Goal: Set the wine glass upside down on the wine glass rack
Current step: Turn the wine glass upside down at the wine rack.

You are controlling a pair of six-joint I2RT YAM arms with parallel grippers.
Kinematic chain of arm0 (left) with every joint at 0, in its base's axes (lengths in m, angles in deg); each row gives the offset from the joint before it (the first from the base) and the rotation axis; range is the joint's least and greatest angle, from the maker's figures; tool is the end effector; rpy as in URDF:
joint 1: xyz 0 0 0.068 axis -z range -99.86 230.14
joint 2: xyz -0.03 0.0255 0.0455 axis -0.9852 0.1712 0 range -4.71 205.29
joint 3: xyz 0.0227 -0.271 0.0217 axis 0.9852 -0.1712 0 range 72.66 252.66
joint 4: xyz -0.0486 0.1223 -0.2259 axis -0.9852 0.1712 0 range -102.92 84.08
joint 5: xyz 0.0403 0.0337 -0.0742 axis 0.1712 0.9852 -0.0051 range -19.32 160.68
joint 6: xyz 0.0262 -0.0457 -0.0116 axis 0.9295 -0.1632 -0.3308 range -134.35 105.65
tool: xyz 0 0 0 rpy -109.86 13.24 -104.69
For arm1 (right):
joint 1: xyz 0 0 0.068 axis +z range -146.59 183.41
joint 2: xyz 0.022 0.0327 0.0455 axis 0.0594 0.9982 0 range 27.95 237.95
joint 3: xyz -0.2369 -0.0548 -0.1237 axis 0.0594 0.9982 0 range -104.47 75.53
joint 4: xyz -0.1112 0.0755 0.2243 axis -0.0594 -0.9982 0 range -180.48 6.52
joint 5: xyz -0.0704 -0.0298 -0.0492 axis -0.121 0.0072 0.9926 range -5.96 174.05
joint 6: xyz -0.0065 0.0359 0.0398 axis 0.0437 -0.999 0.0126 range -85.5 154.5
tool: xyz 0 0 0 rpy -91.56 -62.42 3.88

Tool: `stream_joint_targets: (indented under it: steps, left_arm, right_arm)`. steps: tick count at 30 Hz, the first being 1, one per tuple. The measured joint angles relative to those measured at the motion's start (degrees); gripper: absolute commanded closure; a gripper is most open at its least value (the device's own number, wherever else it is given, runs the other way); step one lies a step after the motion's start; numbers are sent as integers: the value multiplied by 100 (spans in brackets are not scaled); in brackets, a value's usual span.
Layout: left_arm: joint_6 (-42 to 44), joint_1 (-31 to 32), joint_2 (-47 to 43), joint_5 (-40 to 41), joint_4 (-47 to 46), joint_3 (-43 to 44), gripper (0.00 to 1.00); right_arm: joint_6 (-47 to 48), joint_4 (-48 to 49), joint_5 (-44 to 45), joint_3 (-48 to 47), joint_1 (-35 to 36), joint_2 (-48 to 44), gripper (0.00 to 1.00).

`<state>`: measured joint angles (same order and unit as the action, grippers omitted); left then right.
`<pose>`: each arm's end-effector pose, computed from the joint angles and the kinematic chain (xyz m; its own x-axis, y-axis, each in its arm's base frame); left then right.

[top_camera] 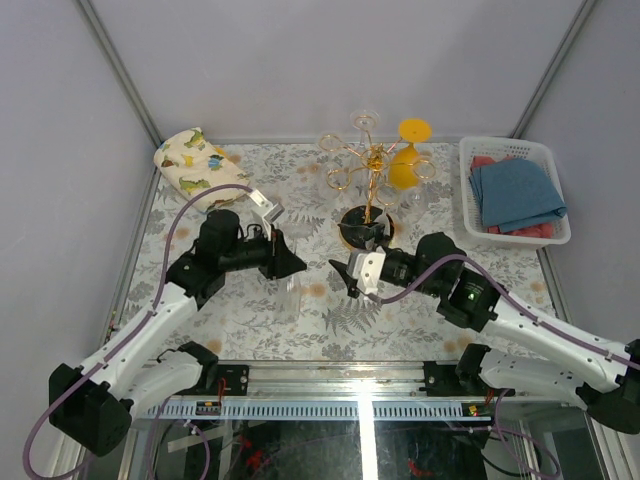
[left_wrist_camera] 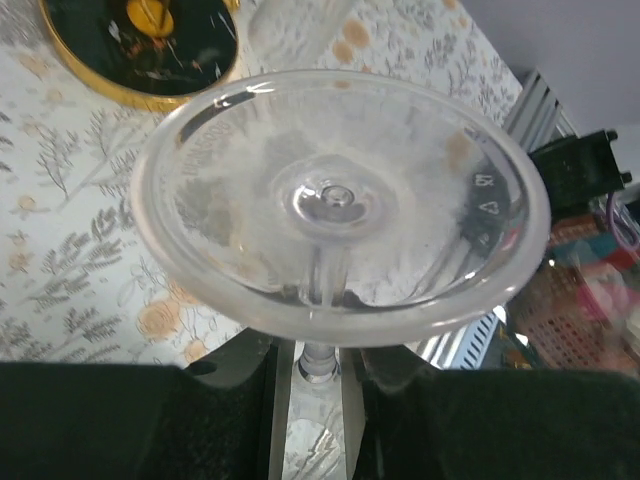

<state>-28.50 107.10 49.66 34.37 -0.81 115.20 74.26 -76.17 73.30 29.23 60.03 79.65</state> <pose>0.1796 -0.1149 0.2950 -0.5579 0.0628 -0.8275 0.7337 0.5034 -0.4564 0.1127 0.1832 0.3610 0.6044 -0.2248 -0.7643 -0.6978 0.3136 -0.6440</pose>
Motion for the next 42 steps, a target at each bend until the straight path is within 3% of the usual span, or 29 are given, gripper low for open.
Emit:
stream_joint_targets:
  steps: [11,16,21,24,30,33,37,42]
  left_arm:
    - [186,74,133,-518,483,42,100]
    - [247,201,160,-588,503,76,100]
    - [267,348,223,-592,507,76,100]
    - [275,398,247,-590,509,76,100]
    - [291,417,258,-584,474,94,99]
    - [286,417,245,-560,466,96,80]
    - [186,417,120,-398,295,44,72]
    - [-138,422,-330,-190,-549,-358,63]
  right_arm:
    - [164,116,-538,-549,0,920,36]
    - [157,116,-640,-623,0,1298,46]
    - [157,122,-640,-710,0,1532,66]
    - [146,129,-643,-713,0,1574,72]
    - [133,92,-643,-713,4,1593,100]
    - [114,70,-586,-710,2,1593,100]
    - [-31,140,-422,-708,0,1563,100]
    - [-280,345,-236,-625,2,1469,100]
